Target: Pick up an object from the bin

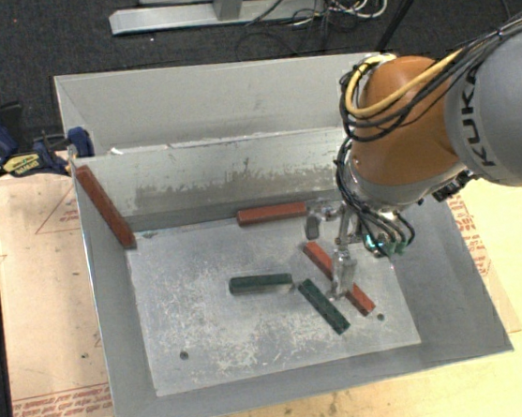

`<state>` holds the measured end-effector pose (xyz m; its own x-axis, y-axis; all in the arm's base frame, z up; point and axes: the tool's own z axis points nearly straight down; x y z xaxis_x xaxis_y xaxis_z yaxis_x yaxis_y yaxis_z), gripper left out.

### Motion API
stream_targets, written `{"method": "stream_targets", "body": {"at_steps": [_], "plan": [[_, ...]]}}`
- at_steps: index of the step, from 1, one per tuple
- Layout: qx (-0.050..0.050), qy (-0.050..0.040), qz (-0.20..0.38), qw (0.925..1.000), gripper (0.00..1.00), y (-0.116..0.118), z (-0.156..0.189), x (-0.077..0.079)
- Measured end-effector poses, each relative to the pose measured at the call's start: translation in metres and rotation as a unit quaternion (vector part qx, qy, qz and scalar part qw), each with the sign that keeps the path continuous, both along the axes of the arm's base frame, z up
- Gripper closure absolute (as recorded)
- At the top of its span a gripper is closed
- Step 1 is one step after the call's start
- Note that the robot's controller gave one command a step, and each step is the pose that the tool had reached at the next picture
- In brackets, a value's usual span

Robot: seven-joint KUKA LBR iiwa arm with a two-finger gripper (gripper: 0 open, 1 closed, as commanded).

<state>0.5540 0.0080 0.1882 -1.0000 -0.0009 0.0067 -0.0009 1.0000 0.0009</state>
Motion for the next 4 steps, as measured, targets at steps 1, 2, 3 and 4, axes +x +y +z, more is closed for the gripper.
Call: {"method": "stream_targets", "body": {"at_steps": [1,2,3,4], "plan": [[0.000,-0.0039,0.000,1.0000,0.00,0.000,0.004,0.002],[0.000,-0.0054,-0.024,0.9997,1.00,0.047,-0.113,0.040],[0.000,-0.0054,-0.024,0.9997,1.00,0.047,-0.113,0.040],[-0.001,-0.0015,-0.024,0.9997,1.00,0.058,-0.077,0.046]]}}
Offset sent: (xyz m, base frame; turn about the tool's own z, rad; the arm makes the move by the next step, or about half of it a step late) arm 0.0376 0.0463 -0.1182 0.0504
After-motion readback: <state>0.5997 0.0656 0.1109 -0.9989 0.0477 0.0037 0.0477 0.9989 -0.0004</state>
